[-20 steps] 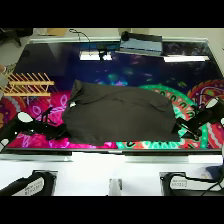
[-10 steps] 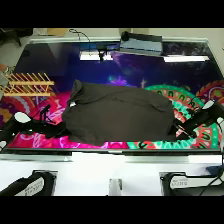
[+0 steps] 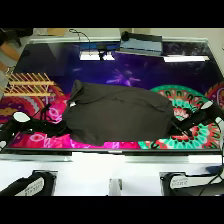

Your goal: Fold the shirts.

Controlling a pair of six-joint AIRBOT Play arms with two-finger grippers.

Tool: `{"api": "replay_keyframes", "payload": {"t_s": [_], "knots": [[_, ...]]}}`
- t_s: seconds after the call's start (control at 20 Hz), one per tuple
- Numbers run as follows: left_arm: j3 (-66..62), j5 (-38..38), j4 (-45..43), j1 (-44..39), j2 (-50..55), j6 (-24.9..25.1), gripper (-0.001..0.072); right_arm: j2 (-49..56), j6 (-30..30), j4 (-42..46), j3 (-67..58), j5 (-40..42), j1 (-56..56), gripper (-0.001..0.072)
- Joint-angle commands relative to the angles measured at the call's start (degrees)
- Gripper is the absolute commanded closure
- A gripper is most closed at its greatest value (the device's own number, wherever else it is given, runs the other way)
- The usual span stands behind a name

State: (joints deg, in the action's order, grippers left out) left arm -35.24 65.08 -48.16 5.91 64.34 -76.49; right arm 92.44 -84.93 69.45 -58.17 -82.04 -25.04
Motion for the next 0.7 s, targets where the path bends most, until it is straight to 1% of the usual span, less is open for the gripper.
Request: {"api": "replay_keyframes", "payload": {"t_s": [0.0, 0.15, 0.25, 0.35, 0.45, 0.5, 0.65], "knots": [[-0.11, 0.04, 0.26, 0.02, -0.07, 0.22, 0.0668, -0.11, 3.63, -2.43, -0.11, -1.88, 0.02, 0.0679], [-3.85, 0.07, 0.20, 0.13, -1.81, 1.90, 0.0669, -4.55, 7.19, -7.85, -1.27, -0.81, 0.02, 0.0680], [-12.55, 0.07, 0.20, 0.15, -4.70, 4.50, 0.0669, -10.32, 10.38, -9.88, -6.12, 1.22, 0.02, 0.0680], [-26.23, -0.42, 0.15, 0.15, -7.80, 5.38, 0.0669, -16.94, 11.69, -11.54, -15.04, 3.13, 0.02, 0.0681], [-42.95, -2.36, 0.15, 0.17, -9.75, 5.33, 0.0670, -24.28, 10.84, -12.76, -26.49, 6.69, 0.02, 0.0681], [-52.11, -4.24, 0.17, 0.20, -10.29, 5.27, 0.0669, -28.33, 9.60, -12.74, -32.41, 9.99, 0.02, 0.0681], [-74.84, -12.85, 0.15, 0.24, -10.75, 3.17, 0.0669, -39.95, 10.16, -12.22, -45.05, 21.20, 0.02, 0.0681]]}}
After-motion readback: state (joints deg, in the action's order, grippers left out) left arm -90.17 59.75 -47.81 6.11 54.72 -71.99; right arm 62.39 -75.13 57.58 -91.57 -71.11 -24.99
